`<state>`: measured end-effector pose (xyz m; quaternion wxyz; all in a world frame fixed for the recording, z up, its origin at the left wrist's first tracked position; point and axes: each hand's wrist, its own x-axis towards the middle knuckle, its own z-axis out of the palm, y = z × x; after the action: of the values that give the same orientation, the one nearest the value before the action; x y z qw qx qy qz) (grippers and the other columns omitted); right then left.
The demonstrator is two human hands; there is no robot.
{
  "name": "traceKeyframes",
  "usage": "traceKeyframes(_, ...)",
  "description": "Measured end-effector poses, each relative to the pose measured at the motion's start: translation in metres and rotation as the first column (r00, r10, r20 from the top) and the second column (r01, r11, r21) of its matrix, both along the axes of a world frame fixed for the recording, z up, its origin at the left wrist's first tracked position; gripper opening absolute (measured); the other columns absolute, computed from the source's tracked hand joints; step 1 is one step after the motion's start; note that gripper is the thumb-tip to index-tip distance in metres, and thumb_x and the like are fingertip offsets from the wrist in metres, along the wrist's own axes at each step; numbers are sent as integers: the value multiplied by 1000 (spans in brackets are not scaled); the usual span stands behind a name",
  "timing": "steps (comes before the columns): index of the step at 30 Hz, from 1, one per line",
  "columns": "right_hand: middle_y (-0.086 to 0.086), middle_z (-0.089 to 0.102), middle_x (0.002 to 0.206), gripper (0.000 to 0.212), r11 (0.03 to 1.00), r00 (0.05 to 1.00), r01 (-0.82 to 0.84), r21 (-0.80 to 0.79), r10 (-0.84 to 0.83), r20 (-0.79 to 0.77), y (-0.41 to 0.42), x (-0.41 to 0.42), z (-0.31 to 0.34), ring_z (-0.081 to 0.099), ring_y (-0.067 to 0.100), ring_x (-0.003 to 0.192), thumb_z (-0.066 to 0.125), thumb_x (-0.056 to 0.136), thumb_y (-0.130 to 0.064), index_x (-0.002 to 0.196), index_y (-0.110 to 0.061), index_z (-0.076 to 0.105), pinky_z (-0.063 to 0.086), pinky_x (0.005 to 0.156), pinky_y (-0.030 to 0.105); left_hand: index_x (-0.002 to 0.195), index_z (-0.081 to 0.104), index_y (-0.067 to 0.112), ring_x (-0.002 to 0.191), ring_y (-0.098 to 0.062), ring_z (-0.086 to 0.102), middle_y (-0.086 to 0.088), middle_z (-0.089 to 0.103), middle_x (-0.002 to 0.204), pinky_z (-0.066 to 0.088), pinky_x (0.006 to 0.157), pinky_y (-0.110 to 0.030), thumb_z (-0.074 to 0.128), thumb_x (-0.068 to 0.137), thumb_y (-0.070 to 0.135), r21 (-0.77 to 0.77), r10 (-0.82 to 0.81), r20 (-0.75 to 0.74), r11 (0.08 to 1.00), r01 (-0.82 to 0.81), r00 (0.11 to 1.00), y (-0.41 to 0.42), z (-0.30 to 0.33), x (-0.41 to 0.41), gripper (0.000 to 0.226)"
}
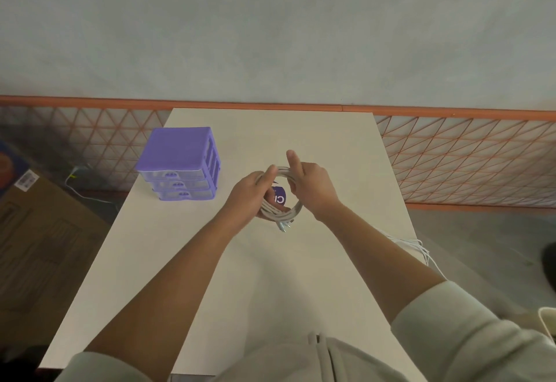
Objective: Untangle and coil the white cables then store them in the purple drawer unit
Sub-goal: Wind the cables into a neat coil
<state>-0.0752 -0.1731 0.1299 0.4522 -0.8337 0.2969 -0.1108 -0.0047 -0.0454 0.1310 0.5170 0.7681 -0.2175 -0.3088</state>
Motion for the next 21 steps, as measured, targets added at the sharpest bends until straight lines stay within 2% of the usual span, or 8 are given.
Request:
traceKeyframes(3,-4,55,58,64,989,995,-27,142,12,102,1,-5,4,50,3,49,32,98,-61,67,-11,58,38,53,18,77,50,14,62,-12,54,3,54,67,46,56,-18,41,98,54,-7,86,203,996,-87,975,-3,-3,-2,46)
traceKeyframes(6,-6,60,70,55,978,992,2,208,-29,126,0,-19,-10,55,9,64,27,97,-64,84,-22,60,44,67,25,74,49,15,61,-12,53,4,52,65,50,61,-24,37,97,58,-31,181,172,983,-178,968,-3,-8,5,50)
traceKeyframes(8,-8,60,75,53,996,997,2,85,-9,71,-2,-30,-29,58,14,76,27,96,-65,93,-24,59,44,78,33,71,50,17,67,-19,57,4,52,65,57,77,-48,38,94,64,-55,254,64,966,-251,965,-1,-11,13,53)
traceKeyframes(10,-11,59,85,45,992,999,-25,-121,20,-44,-6,-39,-48,56,16,87,27,99,-59,100,-23,55,38,85,37,69,49,18,70,-25,58,4,51,64,56,80,-59,40,92,66,-73,293,-48,952,-296,955,2,-10,17,54)
traceKeyframes(12,-8,58,98,42,964,992,-53,-262,21,-123,-8,-45,-60,55,21,96,22,102,-53,110,-25,51,34,85,37,72,47,16,68,-25,57,4,48,64,57,77,-59,40,94,62,-105,302,-142,942,-318,943,3,-8,18,51)
traceKeyframes(14,-7,57,94,42,963,992,-17,-271,-17,-124,-10,-49,-62,56,25,92,17,102,-52,115,-27,49,38,78,36,76,46,15,64,-23,58,2,46,66,60,68,-50,38,97,58,-129,287,-180,941,-312,941,3,-8,18,49)
traceKeyframes(17,-2,52,72,28,987,991,118,-111,-124,-44,-8,-49,-56,55,26,70,18,104,-42,114,-31,41,39,64,35,79,45,14,60,-20,60,-1,44,71,58,55,-37,35,99,55,-129,268,-172,948,-291,948,4,-7,15,46)
traceKeyframes(21,1,52,72,8,973,981,195,122,-195,-14,-8,-33,-43,48,24,65,29,99,-26,103,-24,36,39,62,35,79,47,15,71,-26,59,1,48,71,58,73,-56,36,97,59,-96,240,-105,963,-250,965,4,-4,15,49)
